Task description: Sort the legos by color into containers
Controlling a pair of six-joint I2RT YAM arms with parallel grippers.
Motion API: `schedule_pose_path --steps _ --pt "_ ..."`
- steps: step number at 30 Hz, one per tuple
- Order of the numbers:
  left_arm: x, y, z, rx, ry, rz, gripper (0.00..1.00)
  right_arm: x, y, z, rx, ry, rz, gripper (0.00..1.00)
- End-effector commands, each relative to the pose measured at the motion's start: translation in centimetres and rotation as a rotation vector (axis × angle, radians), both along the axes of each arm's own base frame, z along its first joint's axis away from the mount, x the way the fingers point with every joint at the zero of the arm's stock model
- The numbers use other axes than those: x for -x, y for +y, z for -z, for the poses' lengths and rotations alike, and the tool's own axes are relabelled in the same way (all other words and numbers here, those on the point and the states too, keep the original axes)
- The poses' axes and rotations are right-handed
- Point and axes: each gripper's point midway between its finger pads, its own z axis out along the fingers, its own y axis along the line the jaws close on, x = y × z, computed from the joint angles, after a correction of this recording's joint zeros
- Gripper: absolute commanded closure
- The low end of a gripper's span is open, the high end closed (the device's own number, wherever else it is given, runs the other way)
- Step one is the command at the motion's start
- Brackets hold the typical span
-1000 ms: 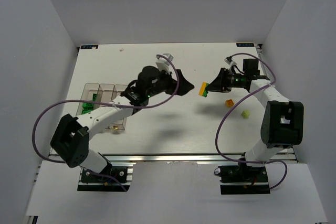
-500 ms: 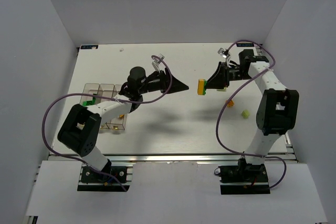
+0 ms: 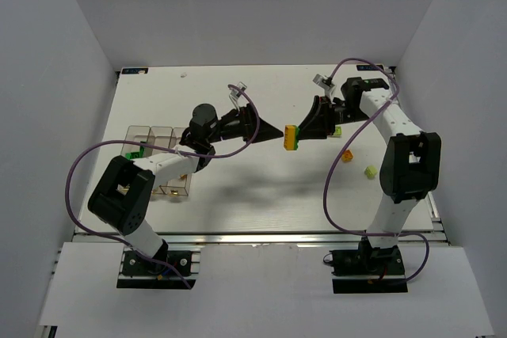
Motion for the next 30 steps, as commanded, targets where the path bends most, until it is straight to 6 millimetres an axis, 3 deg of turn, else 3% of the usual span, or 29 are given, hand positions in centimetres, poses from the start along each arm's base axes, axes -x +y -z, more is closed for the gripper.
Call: schedule_pose_path --steps 1,14,17,22,30 --pt "0.5 0.0 0.4 -0.030 -0.033 0.009 0.15 -0.1 0.6 -2.5 -0.064 -0.018 -0.006 0.98" --pt "0.9 -1.2 1.0 -0.049 -0.031 0.023 0.21 0.1 1.8 -2.2 -0.063 0.027 -0.043 1.00" --pt "0.9 -1.4 1.2 -0.059 -0.024 0.025 0.28 0.0 1.8 -2.1 -0.060 0.031 -0.043 1.00" --pt "0.7 -1.5 1.4 -0.087 -0.031 0.024 0.47 -0.1 1.8 -2.1 -0.053 0.027 -0.043 1.00" --pt "0.0 -1.5 1.3 -0.118 -0.037 -0.010 0.60 -0.3 1.7 -2.1 -0.029 0.017 -0.041 1.00"
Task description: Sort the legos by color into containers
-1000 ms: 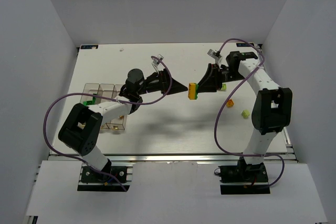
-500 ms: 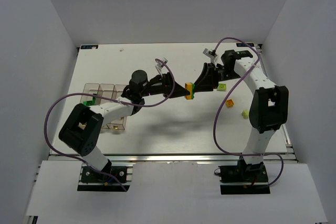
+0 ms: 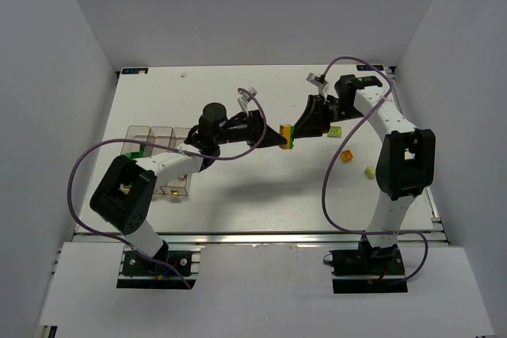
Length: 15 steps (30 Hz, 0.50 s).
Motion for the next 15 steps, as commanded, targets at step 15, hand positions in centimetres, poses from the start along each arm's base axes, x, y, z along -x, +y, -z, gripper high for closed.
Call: schedule_pose_path --steps 15 --pt "-1.2 -0.1 -2.7 -0.001 -0.066 -0.041 0.65 0.0 0.8 -3.6 0.013 -0.185 0.040 1.00"
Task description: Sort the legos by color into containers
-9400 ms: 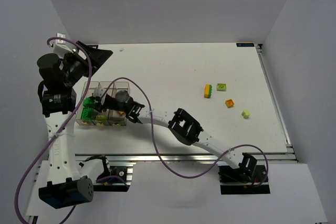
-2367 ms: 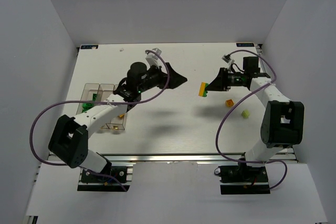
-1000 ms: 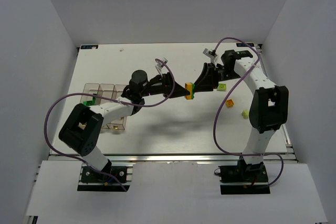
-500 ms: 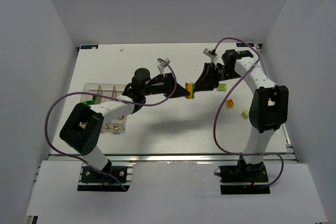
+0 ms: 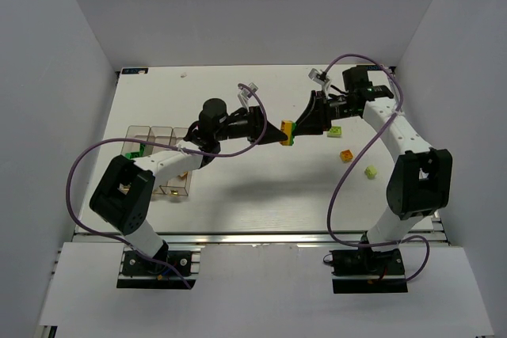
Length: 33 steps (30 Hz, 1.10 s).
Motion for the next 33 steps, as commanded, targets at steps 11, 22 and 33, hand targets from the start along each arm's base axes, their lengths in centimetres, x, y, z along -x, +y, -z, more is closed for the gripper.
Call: schedule_pose_path --steps 11,22,33 --pt "-1.3 1.2 -2.7 0.041 -0.029 -0.058 0.66 1.4 0.7 -2.7 -0.054 -0.110 -0.017 1.00" --pt "-1.4 1.8 -2.8 0.045 -0.032 -0.070 0.66 1.6 0.6 -3.1 -0.064 -0.117 -0.020 1.00" --pt "-1.5 2.3 -3.1 0.051 -0.034 -0.076 0.66 1.9 0.5 -3.2 -0.075 -0.110 -0.028 1.00"
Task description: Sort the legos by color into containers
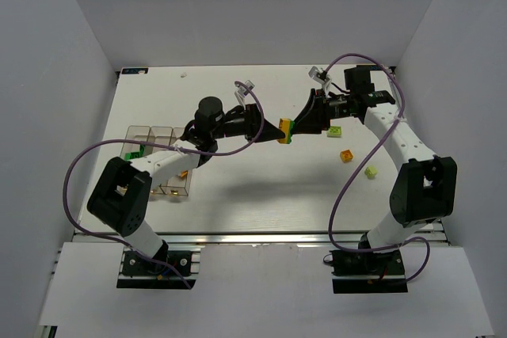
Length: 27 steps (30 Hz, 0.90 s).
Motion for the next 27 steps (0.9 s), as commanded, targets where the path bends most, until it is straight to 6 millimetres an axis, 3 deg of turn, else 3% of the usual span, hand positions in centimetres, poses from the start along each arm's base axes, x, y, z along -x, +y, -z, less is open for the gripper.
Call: schedule_pose_path --steps 1,27 --pt "-1.11 1.44 -1.98 0.029 -0.023 -0.074 0.66 1.70 0.09 -2.16 -0.061 -0.053 -0.052 1.00" --pt "-1.21 1.72 -2.23 0.047 -0.019 -0.063 0.67 1.84 -0.05 -2.08 -0.077 -0.038 -0.061 1.00"
